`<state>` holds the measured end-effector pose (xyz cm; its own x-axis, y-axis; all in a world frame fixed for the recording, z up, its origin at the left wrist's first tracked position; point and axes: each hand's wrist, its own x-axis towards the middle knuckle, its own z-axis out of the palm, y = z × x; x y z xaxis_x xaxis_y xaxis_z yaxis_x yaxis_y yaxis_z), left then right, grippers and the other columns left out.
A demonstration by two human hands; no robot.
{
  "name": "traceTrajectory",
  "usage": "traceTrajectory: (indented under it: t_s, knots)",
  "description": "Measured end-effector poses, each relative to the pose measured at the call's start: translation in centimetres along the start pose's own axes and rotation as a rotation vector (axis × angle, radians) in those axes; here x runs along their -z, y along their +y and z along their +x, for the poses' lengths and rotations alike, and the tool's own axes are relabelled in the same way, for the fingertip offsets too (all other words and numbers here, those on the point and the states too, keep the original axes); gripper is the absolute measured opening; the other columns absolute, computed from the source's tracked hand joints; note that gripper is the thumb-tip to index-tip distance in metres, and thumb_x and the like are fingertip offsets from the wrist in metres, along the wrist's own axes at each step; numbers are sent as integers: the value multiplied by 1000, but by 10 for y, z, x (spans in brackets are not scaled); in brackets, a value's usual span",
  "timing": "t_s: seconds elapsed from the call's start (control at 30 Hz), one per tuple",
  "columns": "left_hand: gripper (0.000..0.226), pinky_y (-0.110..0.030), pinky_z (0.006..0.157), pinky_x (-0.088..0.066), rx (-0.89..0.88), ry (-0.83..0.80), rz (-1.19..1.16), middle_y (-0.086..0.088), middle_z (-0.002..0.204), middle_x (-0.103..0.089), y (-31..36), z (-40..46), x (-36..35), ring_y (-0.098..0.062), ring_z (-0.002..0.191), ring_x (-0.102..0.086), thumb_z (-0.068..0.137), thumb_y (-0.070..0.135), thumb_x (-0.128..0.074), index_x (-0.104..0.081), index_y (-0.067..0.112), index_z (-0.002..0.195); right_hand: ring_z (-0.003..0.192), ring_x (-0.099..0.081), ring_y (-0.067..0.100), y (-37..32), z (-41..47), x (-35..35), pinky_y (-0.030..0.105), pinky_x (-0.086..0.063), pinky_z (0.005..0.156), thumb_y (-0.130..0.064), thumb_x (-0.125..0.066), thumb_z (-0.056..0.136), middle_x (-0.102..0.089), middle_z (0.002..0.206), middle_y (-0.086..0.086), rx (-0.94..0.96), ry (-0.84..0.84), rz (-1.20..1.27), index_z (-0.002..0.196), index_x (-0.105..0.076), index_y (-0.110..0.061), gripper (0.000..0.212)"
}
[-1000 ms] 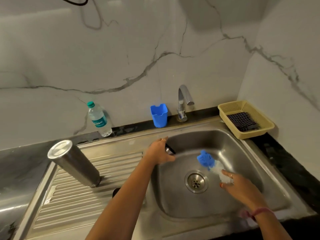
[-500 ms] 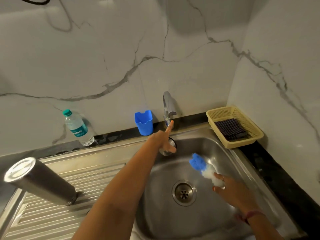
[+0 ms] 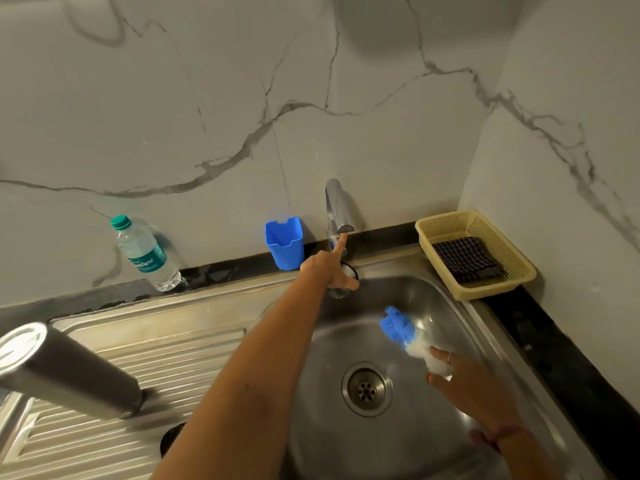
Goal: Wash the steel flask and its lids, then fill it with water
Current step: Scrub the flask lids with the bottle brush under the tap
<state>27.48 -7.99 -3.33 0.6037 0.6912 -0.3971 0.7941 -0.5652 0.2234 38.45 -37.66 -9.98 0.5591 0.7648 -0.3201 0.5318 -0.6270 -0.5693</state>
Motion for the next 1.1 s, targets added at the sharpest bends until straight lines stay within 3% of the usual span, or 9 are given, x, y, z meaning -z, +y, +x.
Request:
traceTrajectory:
  t_s: [0.2, 0.43, 0.9, 0.97, 1.03, 1.1]
  knots:
    - [126, -44, 99, -49, 4, -27, -85, -20, 133, -56, 6, 1, -4, -35, 104, -63, 80, 50, -75, 30, 35, 149, 107, -60, 12, 2, 0, -5, 28, -48, 94, -38, -64, 87, -58, 131, -7, 1, -7, -22, 139, -46, -36, 55]
    - [128, -44, 97, -51, 4, 7, -41, -16, 127, -61, 7, -1, -6, -32, 100, -64, 79, 50, -76, 29, 32, 150, 104, -59, 9, 1, -1, -6, 21, -47, 90, -39, -64, 88, -60, 128, -8, -12, 1, -11, 139, -45, -37, 54]
    - [131, -43, 95, -51, 112, 78, -29, -9, 113, -65, 18, -7, -15, -26, 93, -63, 78, 42, -79, 30, 28, 150, 106, -59, 9, 6, -3, -6, 21, -46, 91, -36, -64, 88, -60, 128, -8, -18, 11, 8, 139, -45, -35, 55]
    - [129, -41, 93, -51, 128, 71, -54, -8, 107, -64, 16, -8, -15, -26, 93, -63, 77, 41, -79, 24, 27, 153, 105, -59, 8, 6, -3, -8, 21, -47, 90, -37, -65, 87, -60, 128, -9, -14, 15, 6, 139, -46, -35, 55]
    - [116, -39, 91, -53, 127, 71, -38, -6, 102, -61, 14, -11, -14, -25, 94, -62, 77, 43, -79, 3, 21, 157, 104, -59, 9, 5, -3, -9, 23, -48, 91, -37, -64, 88, -60, 128, -8, -9, 12, 10, 139, -46, -35, 55]
    - [112, -39, 92, -53, 122, 72, -28, -6, 103, -63, 13, -13, -13, -25, 95, -63, 76, 46, -79, -6, 19, 156, 103, -60, 10, 3, -2, -9, 26, -49, 92, -37, -64, 88, -61, 126, -7, -2, 8, 10, 139, -46, -35, 54]
